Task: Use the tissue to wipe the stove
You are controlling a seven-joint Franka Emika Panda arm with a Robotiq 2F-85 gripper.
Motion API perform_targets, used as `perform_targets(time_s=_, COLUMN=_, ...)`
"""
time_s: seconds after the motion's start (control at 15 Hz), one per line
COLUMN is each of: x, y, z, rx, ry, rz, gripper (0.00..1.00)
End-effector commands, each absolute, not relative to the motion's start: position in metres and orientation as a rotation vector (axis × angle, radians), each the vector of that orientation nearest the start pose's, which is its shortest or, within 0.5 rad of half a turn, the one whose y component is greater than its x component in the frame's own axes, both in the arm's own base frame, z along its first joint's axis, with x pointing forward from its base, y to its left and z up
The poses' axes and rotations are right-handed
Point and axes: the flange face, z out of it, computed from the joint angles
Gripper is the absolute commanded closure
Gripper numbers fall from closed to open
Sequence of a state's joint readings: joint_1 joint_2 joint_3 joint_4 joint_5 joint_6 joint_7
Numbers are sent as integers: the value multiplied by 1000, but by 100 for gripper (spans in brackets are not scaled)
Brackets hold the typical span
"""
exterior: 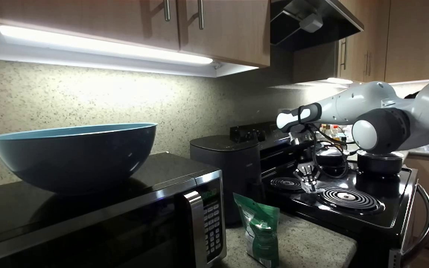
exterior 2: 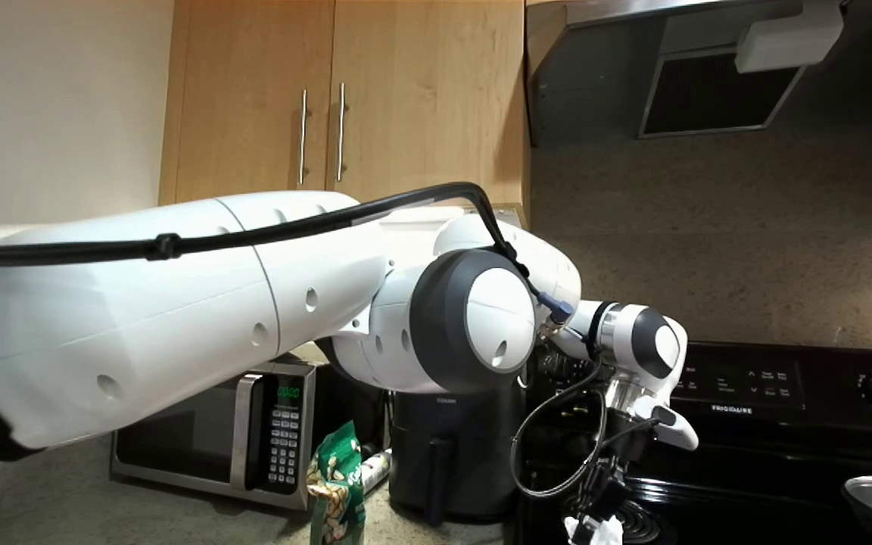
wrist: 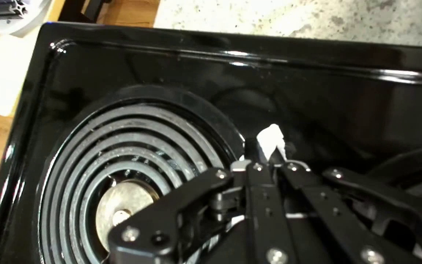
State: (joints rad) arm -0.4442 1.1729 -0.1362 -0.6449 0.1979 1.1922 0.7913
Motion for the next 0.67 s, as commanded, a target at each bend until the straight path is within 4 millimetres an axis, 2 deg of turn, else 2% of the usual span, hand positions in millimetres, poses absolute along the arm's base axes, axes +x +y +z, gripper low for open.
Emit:
perform_targets(time_s=0.0, x=645, y=-331, z=230, rx=-2386, ry=1818, rz=981, gripper=94)
perform_targets(time_s=0.2, x=647, y=-325, z=225, rx=-2413, ry=1790, rz=988, gripper=95)
perform_targets(time_s=0.47, x=651, y=-295, z=187, rx=-2509, ry=1637, rz=1103, gripper=95)
perform_targets(time_s=0.6, x=653, y=-282, z=185, rx=-2546, ry=1540, rz=1143, gripper=95)
